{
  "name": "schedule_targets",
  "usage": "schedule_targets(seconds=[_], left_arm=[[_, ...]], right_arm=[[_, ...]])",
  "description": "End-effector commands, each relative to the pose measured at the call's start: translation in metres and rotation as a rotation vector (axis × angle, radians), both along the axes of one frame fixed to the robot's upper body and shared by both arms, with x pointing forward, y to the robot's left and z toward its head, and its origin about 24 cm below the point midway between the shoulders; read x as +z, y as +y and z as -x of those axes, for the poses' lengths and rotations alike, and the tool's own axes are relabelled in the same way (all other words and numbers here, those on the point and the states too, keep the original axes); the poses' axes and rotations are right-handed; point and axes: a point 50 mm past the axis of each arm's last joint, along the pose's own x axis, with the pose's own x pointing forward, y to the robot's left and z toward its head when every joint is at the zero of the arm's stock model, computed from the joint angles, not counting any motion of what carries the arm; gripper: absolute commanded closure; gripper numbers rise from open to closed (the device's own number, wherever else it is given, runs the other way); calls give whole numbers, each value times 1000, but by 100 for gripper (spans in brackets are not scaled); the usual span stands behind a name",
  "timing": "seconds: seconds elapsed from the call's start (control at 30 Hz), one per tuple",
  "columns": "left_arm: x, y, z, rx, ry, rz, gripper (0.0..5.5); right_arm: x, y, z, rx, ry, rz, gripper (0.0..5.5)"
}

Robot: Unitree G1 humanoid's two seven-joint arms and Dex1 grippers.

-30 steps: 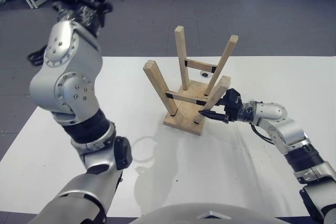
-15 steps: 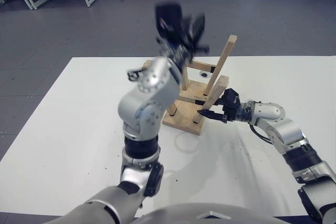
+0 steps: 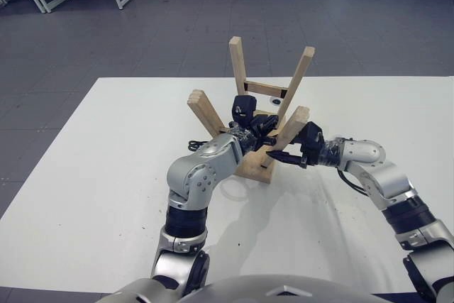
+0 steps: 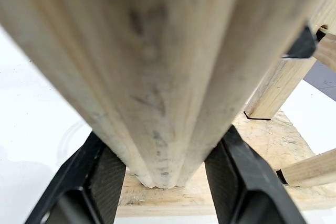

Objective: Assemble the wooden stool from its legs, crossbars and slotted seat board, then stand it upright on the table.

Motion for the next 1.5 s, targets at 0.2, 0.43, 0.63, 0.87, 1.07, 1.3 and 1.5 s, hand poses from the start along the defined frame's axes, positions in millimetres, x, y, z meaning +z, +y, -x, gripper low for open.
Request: schedule_targets(seconds=[0.2, 0.43, 0.63, 0.87, 1.07, 1.3, 1.5], left_arm=[[69, -3, 1, -24, -63, 280, 395], [193, 113, -18, 414, -510, 396, 395], [49, 230, -18, 966, -122, -208, 395], [30, 40, 0, -51, -204, 166, 395], [29, -15, 90, -809, -45, 309, 395], [-20, 113, 45, -301, 125, -63, 395], [-28, 162, 39, -148, 148, -251, 395]], right_arm=[[-90, -50, 34, -57, 405, 497, 347], [-82, -81, 18, -132, 388, 550, 347], [-81, -78, 19, -114, 381, 524, 347], [-76, -76, 16, -74, 363, 538, 347], [-75, -65, 16, 31, 351, 521, 347], [-75, -58, 43, 176, 466, 403, 347], [-66, -24, 54, -3, 404, 253, 347]])
